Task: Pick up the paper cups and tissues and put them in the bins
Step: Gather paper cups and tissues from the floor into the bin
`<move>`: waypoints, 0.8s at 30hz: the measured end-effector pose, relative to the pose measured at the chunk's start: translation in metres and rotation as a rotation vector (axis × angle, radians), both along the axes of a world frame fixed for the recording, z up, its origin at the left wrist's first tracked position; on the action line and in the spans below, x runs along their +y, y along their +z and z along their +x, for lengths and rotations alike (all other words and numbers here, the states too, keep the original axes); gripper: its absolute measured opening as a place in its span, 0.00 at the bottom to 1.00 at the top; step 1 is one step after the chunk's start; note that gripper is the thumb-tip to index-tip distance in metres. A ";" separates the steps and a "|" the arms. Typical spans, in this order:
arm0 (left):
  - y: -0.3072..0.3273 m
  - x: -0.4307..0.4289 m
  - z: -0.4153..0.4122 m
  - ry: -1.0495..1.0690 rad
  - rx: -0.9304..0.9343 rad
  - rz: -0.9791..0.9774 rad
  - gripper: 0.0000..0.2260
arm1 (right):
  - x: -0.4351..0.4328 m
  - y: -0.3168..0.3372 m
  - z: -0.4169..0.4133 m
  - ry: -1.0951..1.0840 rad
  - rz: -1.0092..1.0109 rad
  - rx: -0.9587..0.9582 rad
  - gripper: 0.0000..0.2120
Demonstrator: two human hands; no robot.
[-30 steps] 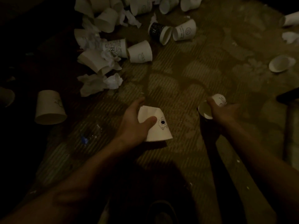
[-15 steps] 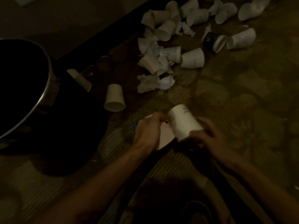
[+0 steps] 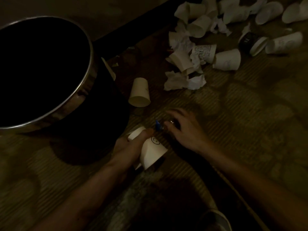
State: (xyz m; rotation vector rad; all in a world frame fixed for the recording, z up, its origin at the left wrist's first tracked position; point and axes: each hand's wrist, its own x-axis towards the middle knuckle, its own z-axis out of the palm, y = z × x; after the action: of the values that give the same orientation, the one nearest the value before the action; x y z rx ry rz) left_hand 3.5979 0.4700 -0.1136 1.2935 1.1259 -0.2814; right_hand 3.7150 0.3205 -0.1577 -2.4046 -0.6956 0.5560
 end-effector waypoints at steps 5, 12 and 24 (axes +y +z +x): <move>-0.006 0.003 0.006 -0.023 -0.059 0.014 0.29 | 0.020 -0.039 0.001 0.244 -0.261 -0.240 0.21; -0.017 0.006 0.022 -0.056 -0.110 0.051 0.25 | 0.010 -0.036 0.015 0.016 0.021 -0.119 0.09; -0.028 0.002 0.070 -0.068 -0.230 0.004 0.18 | 0.016 -0.030 0.122 -0.195 -0.004 -0.220 0.07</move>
State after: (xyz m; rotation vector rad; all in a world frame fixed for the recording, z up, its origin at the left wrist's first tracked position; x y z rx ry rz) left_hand 3.6684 0.4718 -0.1416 1.3332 0.8895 -0.1757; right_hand 3.8367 0.3369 -0.1873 -2.5253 -0.5410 0.2152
